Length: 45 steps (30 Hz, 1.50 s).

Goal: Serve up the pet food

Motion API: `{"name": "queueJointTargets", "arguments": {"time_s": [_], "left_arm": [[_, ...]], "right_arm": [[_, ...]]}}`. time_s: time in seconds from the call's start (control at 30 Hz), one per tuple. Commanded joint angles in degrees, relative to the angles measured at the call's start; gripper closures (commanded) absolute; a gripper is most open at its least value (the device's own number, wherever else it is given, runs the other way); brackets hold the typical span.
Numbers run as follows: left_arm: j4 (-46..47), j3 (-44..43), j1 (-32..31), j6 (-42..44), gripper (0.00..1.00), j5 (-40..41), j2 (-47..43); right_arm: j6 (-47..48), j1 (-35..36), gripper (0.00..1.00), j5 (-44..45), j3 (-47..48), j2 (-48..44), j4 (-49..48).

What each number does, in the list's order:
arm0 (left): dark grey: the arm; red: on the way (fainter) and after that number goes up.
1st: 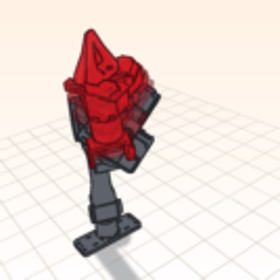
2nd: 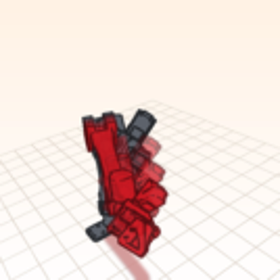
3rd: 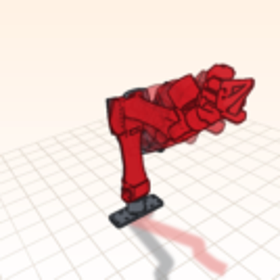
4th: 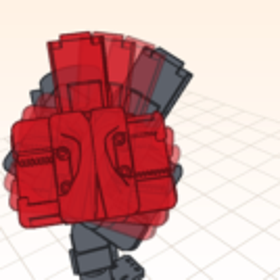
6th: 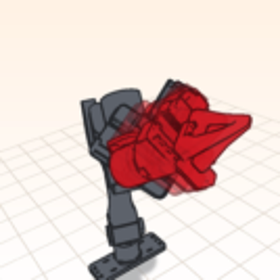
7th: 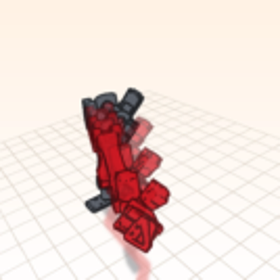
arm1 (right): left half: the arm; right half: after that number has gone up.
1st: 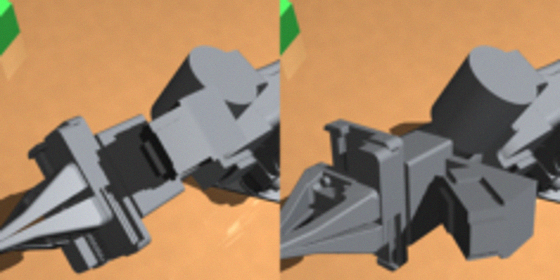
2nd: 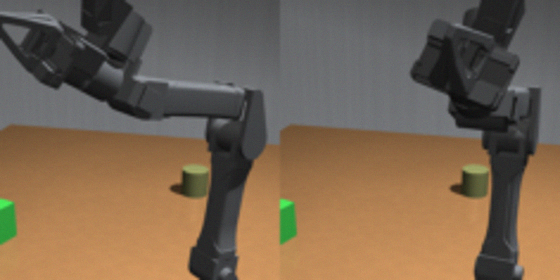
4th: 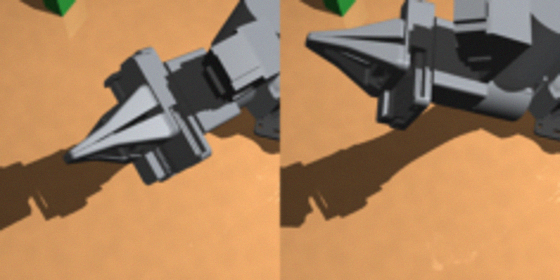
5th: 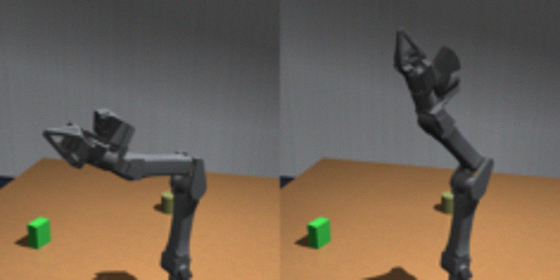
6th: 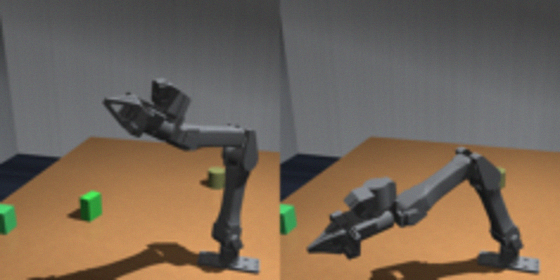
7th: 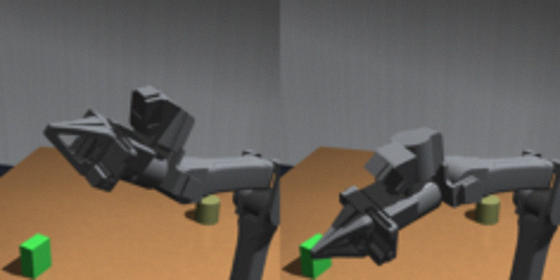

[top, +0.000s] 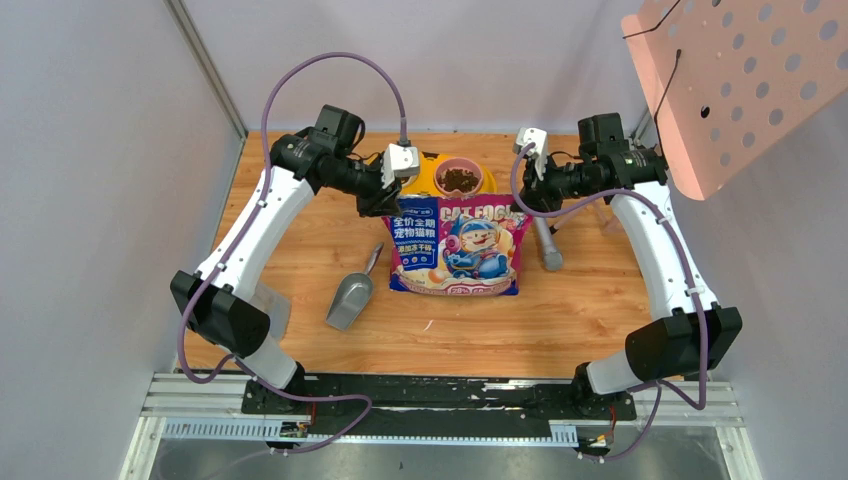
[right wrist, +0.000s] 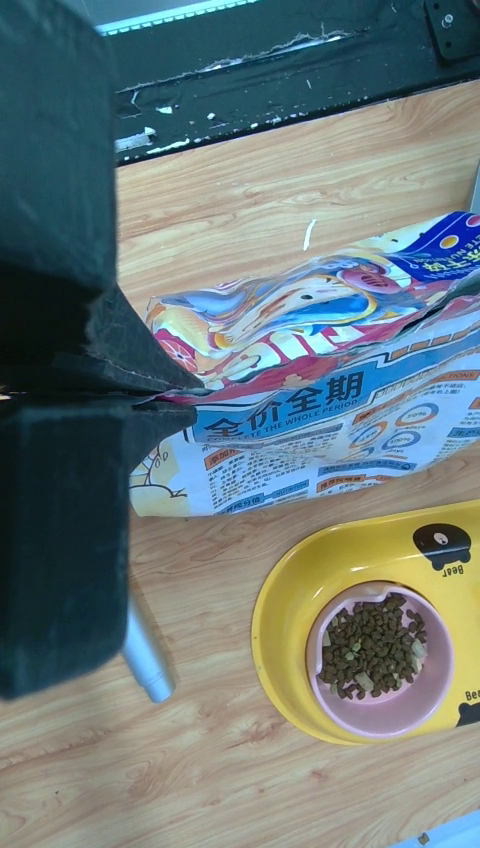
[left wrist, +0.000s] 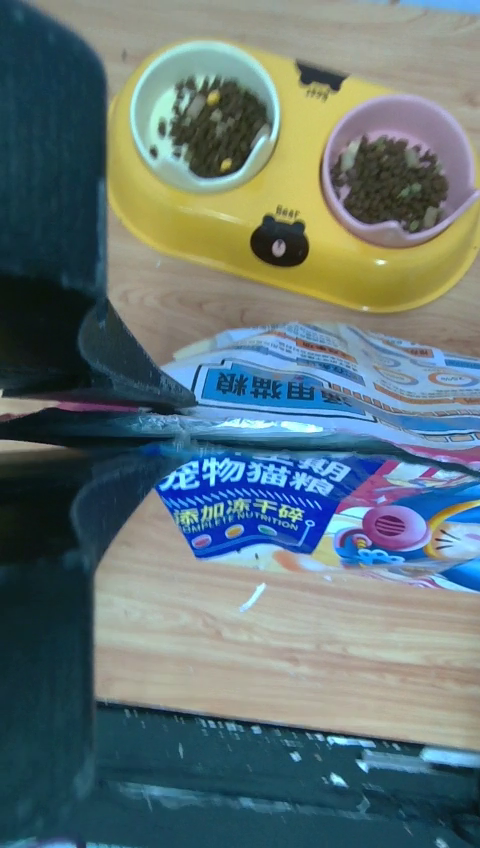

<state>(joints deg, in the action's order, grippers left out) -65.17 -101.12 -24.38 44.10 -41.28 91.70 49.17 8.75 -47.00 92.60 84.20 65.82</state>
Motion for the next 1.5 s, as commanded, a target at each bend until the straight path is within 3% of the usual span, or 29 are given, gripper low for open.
{"name": "queueJointTargets", "arguments": {"time_s": [0.0, 0.07, 0.13, 0.23, 0.33, 0.43, 0.5, 0.57, 0.67, 0.8, 0.93, 1.1, 1.23, 1.4, 1.47], "left_arm": [[-6.1, -2.36, 0.99, 3.8, 0.81, 0.24, -2.28], [-4.85, -2.92, 1.03, 2.36, 0.91, -0.46, -2.23], [-3.43, -3.47, 1.08, 0.43, 0.99, -1.74, -2.09], [-1.91, -4.05, 1.09, -2.66, 1.0, -4.13, -1.81], [-0.9, -3.76, 1.09, -4.25, 1.0, -5.19, -2.27], [0.0, -3.2, 1.09, -5.56, 0.92, -5.24, -2.73], [0.55, -2.57, 1.08, -6.19, 0.72, -5.11, -3.16], [-0.07, -2.18, 1.09, -5.34, 0.63, -5.24, -3.53], [-1.6, -2.89, 1.53, -4.43, 0.61, -4.41, -3.7], [-2.9, -3.12, 3.18, -3.37, 0.64, -4.6, -4.15], [-3.65, -1.66, 3.87, -1.28, 0.68, -3.04, -4.75], [-2.6, -0.4, 3.99, -0.54, 0.75, -2.13, -5.39], [-1.73, -0.06, 3.99, -1.15, 0.98, -3.16, -5.46], [-1.97, 0.13, 3.99, -2.53, 1.0, -4.32, -6.72], [-0.87, 1.56, 3.99, -4.27, 0.98, -5.58, -7.9]], "right_arm": [[1.1, -1.33, 1.0, 0.28, 1.19, -1.28, -4.13], [1.81, -1.29, 0.99, -0.69, 1.03, -1.58, -4.12], [1.89, -0.74, 0.85, -1.85, 1.77, -1.31, -4.2], [0.06, 2.57, 0.63, -3.23, 3.54, -0.11, -5.36], [-2.19, 7.6, 0.51, -3.0, 3.99, 1.46, -9.03], [-4.56, 12.05, 0.5, -3.48, 6.23, 4.86, -11.59], [-6.08, 14.22, 0.5, -4.26, 8.6, 7.91, -12.99], [-7.22, 16.1, 0.5, -5.03, 10.78, 10.25, -13.91], [-7.88, 18.77, 0.55, -6.23, 13.04, 12.81, -14.25], [-8.55, 19.97, 0.6, -7.65, 13.69, 14.25, -14.41], [-8.65, 20.09, 0.71, -6.49, 13.11, 14.29, -14.68], [-8.65, 20.05, 1.0, -6.67, 12.18, 13.38, -15.05], [-9.46, 20.19, 1.0, -6.26, 12.26, 12.67, -15.04], [-9.98, 20.02, 0.98, -2.01, 10.41, 9.15, -15.26], [-9.42, 20.11, 0.81, -1.65, 8.06, 7.25, -15.88]]}}
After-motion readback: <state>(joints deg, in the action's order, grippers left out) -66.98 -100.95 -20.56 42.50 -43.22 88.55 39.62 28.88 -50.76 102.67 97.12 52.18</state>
